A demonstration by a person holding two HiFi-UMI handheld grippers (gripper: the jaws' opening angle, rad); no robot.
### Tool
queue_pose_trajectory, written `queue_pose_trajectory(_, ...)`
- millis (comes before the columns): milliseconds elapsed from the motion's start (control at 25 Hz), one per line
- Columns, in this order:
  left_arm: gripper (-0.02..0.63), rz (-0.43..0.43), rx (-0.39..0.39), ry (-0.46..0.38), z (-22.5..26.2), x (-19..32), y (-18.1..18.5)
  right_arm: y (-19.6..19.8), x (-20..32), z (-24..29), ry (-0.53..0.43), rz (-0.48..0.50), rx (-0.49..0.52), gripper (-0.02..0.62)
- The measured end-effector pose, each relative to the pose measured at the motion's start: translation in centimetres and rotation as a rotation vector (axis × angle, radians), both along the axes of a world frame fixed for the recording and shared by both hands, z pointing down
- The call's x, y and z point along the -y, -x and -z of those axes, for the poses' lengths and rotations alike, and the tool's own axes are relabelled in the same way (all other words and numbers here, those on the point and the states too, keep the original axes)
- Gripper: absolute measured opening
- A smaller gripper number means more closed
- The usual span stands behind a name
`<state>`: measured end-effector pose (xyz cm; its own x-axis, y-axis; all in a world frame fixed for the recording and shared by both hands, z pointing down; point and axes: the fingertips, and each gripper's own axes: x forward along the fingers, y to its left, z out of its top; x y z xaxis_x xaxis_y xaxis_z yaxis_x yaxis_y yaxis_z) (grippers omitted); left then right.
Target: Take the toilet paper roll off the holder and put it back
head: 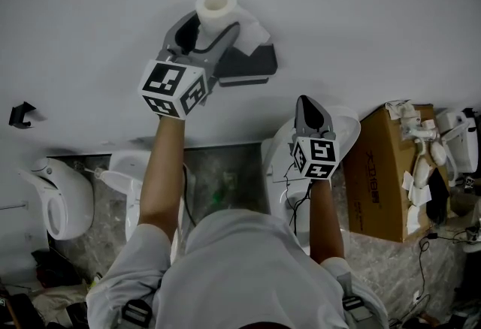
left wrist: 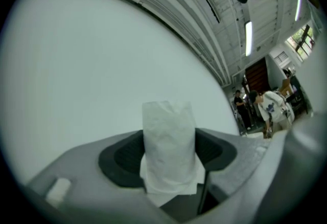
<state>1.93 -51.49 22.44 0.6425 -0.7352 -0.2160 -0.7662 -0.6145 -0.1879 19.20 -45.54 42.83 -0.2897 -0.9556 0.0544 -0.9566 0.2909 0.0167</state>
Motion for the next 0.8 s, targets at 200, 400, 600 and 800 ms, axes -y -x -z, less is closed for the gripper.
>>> queue_pose_trajectory(200,0.298,0.004,-0.001,-0.048,3.0,-0.4,0.7,0.8,0.0,0.4,-0.007,0.012,-0.001,0.003)
queue_pose_trajectory(400,0.297,0.025,-0.010,-0.088,5.5,-0.8,1.2,0.9,0.0,0.9,-0.019,0.018,0.009,0.003)
queue_pose_trajectory(600,0.298,0.029,-0.026,-0.108,6.7,-1.0,1.7,1.0,0.3,1.6,-0.042,0.018,0.016,0.003)
queue_pose_trajectory(800,0.298,0.033,-0.028,-0.090,5.3,-0.3,1.6,0.9,0.7,1.4,-0.037,0.027,0.016,0.003)
